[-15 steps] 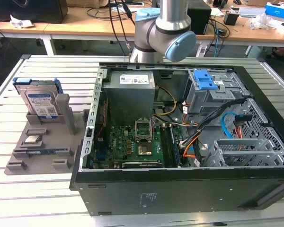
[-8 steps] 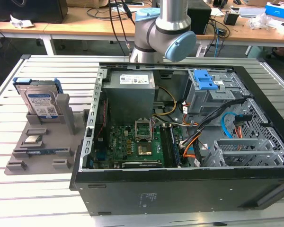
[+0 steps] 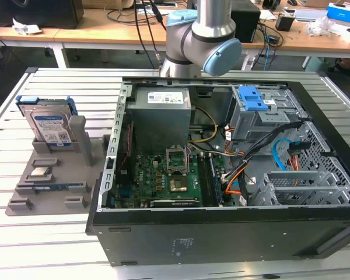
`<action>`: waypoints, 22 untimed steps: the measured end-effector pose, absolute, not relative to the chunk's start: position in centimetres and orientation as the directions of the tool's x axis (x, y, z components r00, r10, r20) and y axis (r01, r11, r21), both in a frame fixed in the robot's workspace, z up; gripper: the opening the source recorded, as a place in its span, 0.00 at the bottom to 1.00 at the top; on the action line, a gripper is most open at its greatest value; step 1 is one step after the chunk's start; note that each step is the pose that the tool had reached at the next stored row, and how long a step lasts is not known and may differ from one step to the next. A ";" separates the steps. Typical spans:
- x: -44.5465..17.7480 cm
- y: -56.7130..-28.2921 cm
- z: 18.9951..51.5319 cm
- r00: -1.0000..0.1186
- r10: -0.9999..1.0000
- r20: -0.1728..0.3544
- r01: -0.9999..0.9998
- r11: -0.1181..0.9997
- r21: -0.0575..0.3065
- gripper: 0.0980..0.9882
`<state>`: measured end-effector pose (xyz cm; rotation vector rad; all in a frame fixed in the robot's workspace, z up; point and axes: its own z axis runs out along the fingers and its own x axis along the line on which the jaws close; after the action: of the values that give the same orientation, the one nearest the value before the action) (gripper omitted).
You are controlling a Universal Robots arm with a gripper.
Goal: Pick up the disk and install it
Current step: 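Pick up the disk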
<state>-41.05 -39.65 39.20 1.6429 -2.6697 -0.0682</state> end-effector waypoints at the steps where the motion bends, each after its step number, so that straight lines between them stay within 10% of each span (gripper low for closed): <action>1: -41.0 -39.7 39.2 -0.438 -0.899 -0.018 -0.898 0.437 0.040 0.00; 22: -41.0 -39.7 39.2 -0.254 -0.967 -0.017 -0.967 0.253 0.040 0.00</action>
<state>-41.05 -39.66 39.20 1.9121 -2.4781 -0.0664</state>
